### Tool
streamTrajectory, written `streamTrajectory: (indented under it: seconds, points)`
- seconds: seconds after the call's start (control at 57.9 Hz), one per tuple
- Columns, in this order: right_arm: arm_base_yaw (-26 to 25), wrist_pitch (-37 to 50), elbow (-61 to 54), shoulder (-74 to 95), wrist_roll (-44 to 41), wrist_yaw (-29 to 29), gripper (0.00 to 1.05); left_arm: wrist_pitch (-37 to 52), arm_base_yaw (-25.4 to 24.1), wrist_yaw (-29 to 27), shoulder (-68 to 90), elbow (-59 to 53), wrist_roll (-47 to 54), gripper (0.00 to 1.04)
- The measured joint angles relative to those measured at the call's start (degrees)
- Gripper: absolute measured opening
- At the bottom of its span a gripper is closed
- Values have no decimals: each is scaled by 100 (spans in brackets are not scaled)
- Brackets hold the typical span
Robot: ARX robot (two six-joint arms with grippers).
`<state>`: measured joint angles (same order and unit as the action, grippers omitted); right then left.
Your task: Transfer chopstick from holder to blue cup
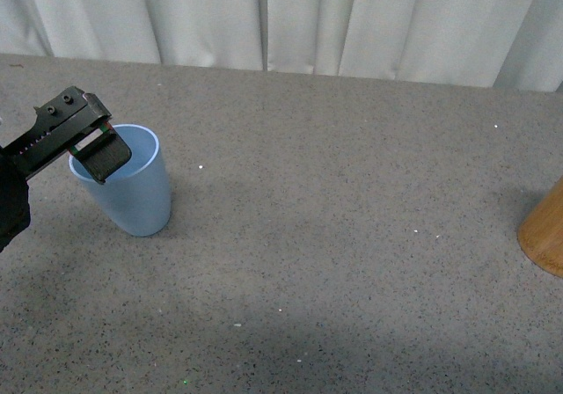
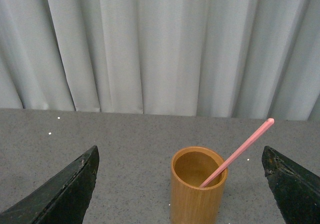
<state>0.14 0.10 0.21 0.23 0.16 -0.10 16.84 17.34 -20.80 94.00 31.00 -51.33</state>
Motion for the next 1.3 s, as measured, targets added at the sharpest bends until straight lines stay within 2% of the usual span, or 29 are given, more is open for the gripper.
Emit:
streamTrajectory:
  seconds: [1.192, 1.296]
  points:
    - [0, 0, 0, 0, 0, 0, 95, 157, -162, 127, 673, 232, -219, 98]
    - [0, 0, 0, 0, 0, 0, 95, 166, -160, 120, 741, 262, -245, 84]
